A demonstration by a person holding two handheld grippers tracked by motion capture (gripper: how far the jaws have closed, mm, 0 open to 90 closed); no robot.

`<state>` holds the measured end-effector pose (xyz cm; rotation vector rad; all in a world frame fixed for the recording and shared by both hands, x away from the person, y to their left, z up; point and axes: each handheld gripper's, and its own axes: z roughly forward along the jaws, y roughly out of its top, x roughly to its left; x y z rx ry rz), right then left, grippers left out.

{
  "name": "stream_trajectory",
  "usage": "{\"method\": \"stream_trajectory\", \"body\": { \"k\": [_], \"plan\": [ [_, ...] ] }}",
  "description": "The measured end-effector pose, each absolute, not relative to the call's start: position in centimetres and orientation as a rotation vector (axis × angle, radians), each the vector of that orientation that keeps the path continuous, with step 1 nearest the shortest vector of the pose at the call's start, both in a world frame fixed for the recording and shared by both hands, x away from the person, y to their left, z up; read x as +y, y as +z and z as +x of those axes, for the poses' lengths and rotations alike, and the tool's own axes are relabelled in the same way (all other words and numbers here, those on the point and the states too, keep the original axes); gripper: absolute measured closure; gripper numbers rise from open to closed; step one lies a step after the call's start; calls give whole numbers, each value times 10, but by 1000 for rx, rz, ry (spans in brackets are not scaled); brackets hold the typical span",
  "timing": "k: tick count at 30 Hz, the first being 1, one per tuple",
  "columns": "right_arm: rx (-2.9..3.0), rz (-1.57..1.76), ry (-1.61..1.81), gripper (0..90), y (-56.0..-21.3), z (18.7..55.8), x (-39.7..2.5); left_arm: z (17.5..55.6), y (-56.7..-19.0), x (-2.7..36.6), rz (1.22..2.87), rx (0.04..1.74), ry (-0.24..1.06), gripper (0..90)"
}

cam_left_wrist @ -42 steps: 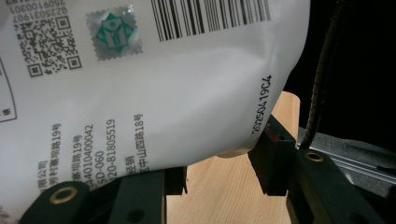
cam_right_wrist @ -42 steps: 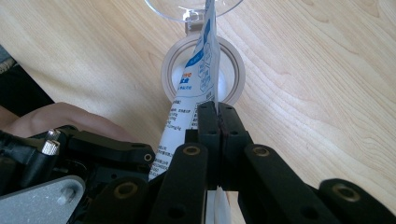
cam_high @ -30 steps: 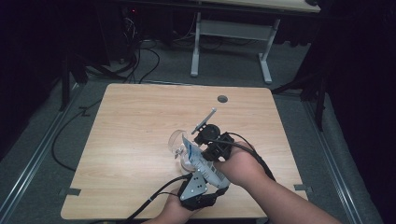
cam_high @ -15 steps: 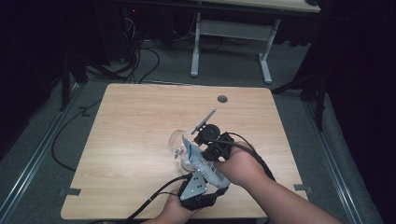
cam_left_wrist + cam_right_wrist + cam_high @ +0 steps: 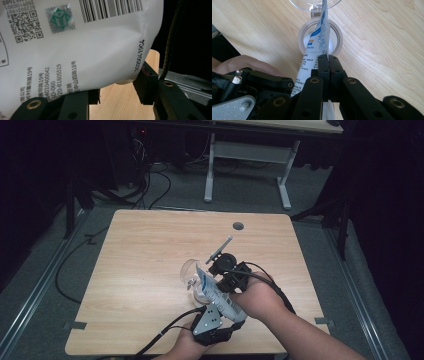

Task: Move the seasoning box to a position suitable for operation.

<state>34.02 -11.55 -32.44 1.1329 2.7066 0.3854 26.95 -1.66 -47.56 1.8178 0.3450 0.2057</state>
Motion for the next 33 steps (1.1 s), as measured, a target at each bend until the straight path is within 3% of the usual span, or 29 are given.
{"method": "stream_trajectory", "body": {
  "k": [33],
  "plan": [
    [2703, 1118, 386, 900, -323, 342, -113, 272, -474, -16, 1819, 352, 215, 608]
  ]
}}
